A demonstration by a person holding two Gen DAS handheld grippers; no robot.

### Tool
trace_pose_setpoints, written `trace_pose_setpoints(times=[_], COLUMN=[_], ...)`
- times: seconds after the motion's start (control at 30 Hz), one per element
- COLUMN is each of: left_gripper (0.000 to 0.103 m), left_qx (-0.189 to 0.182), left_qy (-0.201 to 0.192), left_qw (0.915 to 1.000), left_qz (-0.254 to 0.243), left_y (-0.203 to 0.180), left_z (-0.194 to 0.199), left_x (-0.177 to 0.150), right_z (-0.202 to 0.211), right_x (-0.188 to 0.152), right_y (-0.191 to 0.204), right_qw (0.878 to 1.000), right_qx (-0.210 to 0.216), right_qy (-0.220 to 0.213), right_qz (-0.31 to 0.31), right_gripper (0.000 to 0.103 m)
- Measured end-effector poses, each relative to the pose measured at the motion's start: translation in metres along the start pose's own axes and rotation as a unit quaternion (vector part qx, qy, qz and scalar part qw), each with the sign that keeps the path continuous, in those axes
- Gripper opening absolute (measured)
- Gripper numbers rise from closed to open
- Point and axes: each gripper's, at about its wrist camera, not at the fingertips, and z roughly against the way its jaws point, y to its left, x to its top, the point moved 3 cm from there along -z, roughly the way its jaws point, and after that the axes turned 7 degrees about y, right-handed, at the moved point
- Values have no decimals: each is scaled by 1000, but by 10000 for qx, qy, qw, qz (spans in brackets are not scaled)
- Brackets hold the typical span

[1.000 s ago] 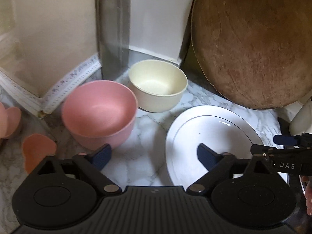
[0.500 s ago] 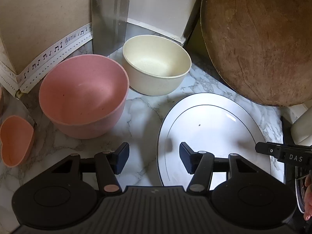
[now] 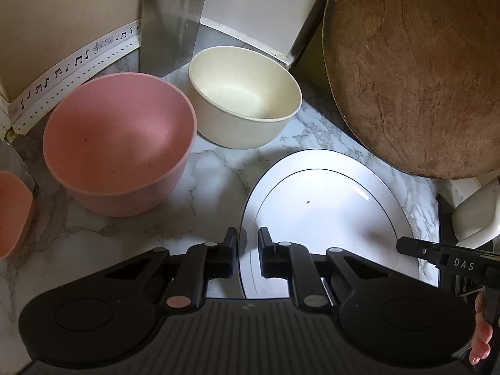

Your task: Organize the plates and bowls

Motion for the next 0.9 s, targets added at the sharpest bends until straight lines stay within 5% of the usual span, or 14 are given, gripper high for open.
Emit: trace_pose_setpoints(times=[0.33,0.9], left_gripper=[12,12], left_qx=[-35,-176], left_qy=[-8,67], left_qw=[10000,9988], left_qz=[-70,-457], left_y=[3,20], left_z=[7,50], left_x=[-12,-65], right_z=[7,49], right_x=[-16,-98], right_y=[5,34], right_qw=[9998,9987], right_qx=[-111,-149], right_qy=[4,-117], right_qz=[-163,-477], right_gripper=[10,9])
